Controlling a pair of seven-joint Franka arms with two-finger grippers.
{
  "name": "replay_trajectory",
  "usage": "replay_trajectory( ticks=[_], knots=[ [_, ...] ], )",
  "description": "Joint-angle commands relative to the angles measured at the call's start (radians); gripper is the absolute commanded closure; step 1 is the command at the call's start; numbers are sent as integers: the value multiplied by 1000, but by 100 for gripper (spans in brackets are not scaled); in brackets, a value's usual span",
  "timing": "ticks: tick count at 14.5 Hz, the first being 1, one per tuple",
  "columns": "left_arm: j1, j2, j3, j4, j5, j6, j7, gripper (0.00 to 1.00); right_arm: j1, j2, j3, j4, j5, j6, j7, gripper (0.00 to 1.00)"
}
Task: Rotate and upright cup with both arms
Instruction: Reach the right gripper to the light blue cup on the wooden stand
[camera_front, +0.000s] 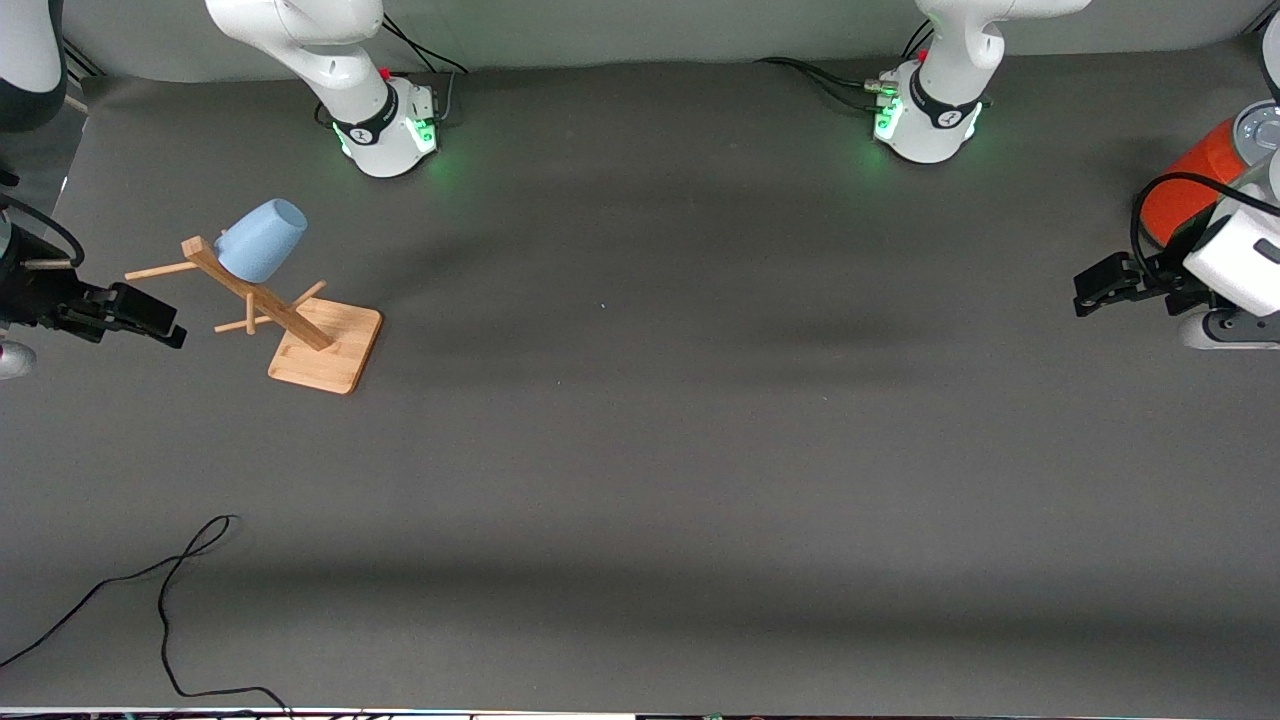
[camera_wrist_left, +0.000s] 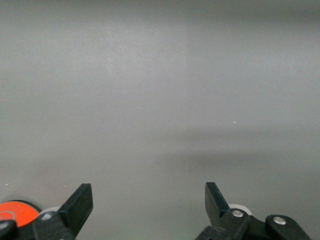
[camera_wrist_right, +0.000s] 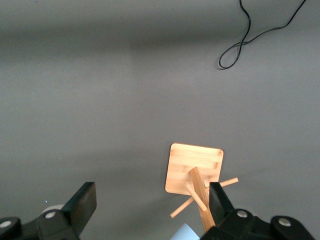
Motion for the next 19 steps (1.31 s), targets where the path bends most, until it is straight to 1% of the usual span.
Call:
replay_trajectory(
  ticks=[1, 2, 4, 5, 6, 8, 10, 11, 12, 15, 16, 17, 19],
  knots=[
    [-13, 13, 10, 26, 12, -5, 10, 0, -11, 5, 5, 29, 19, -30, -35, 0],
    [-13, 13, 10, 26, 12, -5, 10, 0, -10, 5, 5, 28, 19, -39, -33, 0],
    [-13, 13, 10, 26, 12, -5, 10, 0, -7, -13, 5, 30, 17, -102, -21, 0],
    [-13, 13, 10, 26, 12, -5, 10, 0, -7, -41, 5, 21, 23, -138, 20, 0],
    [-13, 13, 10, 26, 12, -5, 10, 0, -8, -70, -1, -5, 43, -160, 133, 0],
    [-13, 13, 10, 26, 12, -5, 10, 0, -7, -149, -61, -77, 141, -200, 302, 0],
    [-13, 13, 10, 28, 11, -5, 10, 0, -7, -244, -81, -213, 160, -193, 428, 0],
    [-13, 11, 10, 28, 11, -5, 10, 0, -5, -286, -113, -294, 174, -173, 501, 0],
    [-13, 11, 10, 28, 9, -5, 10, 0, -4, -344, -129, -386, 201, -138, 564, 0],
    [-13, 11, 10, 28, 5, -12, 8, 0, -4, -517, -138, -673, 208, -13, 675, 0],
    [-13, 10, 10, 28, 3, -14, 8, 0, -2, -563, -138, -739, 208, 22, 706, 0],
    [-15, 8, 10, 28, 2, -14, 8, 0, 1, -584, -138, -783, 208, 40, 726, 0],
    [-15, 8, 10, 28, 1, -14, 8, 0, 1, -587, -138, -826, 209, 80, 732, 0]
  ],
)
